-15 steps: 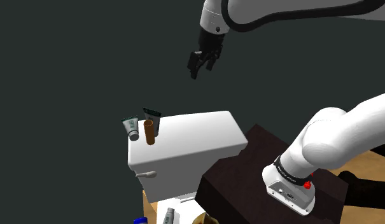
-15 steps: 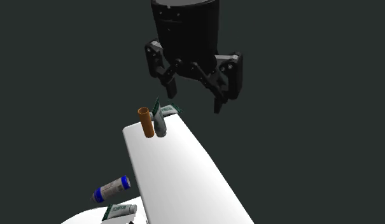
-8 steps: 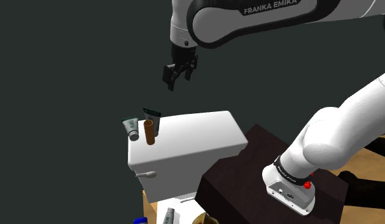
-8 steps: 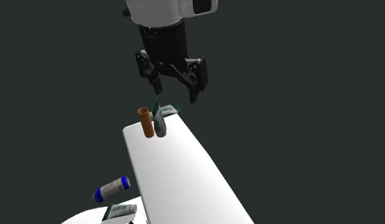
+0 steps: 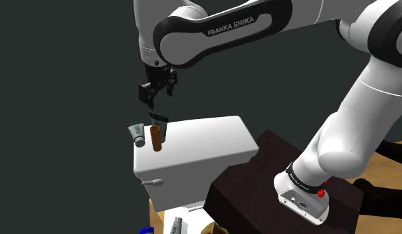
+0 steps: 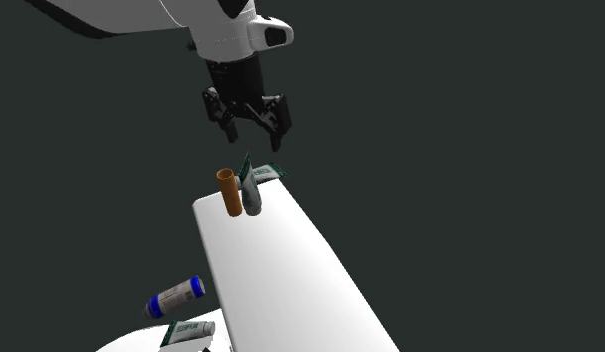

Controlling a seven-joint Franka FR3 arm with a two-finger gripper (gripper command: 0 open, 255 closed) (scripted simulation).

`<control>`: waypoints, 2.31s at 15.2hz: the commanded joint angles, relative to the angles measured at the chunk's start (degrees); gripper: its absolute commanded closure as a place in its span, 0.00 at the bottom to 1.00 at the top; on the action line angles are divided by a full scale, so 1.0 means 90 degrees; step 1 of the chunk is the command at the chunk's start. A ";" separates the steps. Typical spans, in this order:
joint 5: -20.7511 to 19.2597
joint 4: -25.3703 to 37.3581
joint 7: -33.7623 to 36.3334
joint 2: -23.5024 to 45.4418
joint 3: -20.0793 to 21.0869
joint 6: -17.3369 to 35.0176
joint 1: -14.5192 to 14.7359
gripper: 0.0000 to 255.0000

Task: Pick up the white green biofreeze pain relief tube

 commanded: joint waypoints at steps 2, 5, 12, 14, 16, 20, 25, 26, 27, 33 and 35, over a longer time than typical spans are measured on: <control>-0.0346 0.0582 0.0266 0.0743 0.0072 -0.0034 0.0225 0.00; -0.0479 0.0687 0.0371 0.1024 0.0063 0.0078 0.0324 0.00; -0.0586 0.0418 0.0462 0.1189 0.0026 0.0491 0.0341 0.00; -0.0579 0.0413 0.0460 0.1175 0.0028 0.0484 0.0339 1.00; -0.0579 0.0413 0.0458 0.1175 0.0028 0.0484 0.0338 1.00; -0.0579 0.0418 0.0455 0.1176 0.0027 0.0481 0.0337 1.00; -0.0526 0.0557 0.0411 0.1096 0.0047 0.0271 0.0331 1.00; -0.0507 0.0606 0.0395 0.1067 0.0053 0.0197 0.0328 1.00; -0.0489 0.0657 0.0380 0.1039 0.0059 0.0122 0.0326 1.00; -0.0396 0.0994 0.0294 0.0901 0.0089 -0.0337 0.0318 1.00; -0.0372 0.1120 0.0269 0.0865 0.0097 -0.0493 0.0319 1.00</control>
